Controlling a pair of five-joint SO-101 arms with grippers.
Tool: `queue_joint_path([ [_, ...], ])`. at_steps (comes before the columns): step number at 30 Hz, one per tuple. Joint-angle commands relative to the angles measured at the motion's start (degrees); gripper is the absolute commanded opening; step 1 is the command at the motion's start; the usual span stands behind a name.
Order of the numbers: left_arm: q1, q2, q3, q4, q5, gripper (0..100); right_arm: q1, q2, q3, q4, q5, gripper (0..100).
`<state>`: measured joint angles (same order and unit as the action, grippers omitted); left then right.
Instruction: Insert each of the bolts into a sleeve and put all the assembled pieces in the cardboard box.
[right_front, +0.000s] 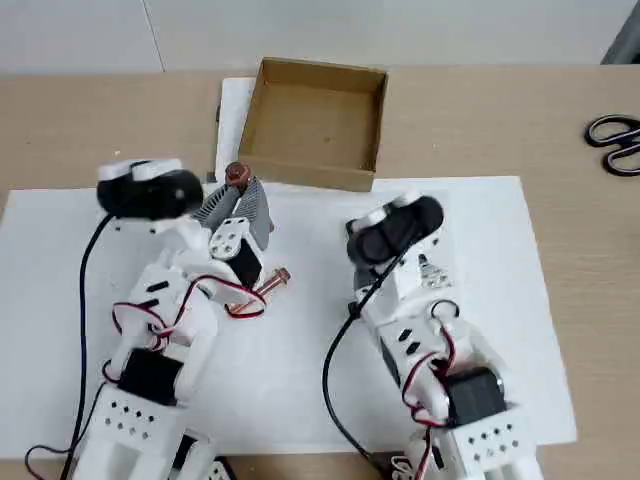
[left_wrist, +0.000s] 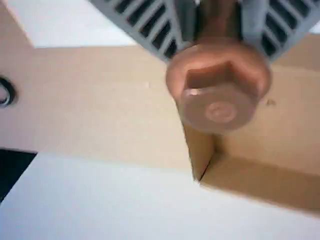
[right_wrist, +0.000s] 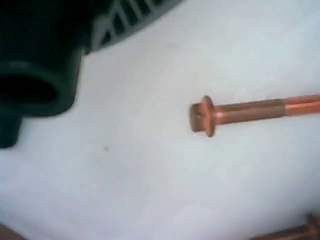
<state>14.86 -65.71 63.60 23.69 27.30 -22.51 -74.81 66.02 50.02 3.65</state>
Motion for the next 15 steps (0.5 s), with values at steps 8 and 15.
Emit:
queue_joint_path([
  [8, 5.01, -10.55, 4.18, -1.93, 5.45, 0, -9.01, -19.21, 10.73, -2.07, 0.53, 0.2],
  [15, 10.73, -15.38, 8.04, -1.93, 5.54, 0, -11.3, -28.88, 16.44, -1.98, 0.53, 0.2],
])
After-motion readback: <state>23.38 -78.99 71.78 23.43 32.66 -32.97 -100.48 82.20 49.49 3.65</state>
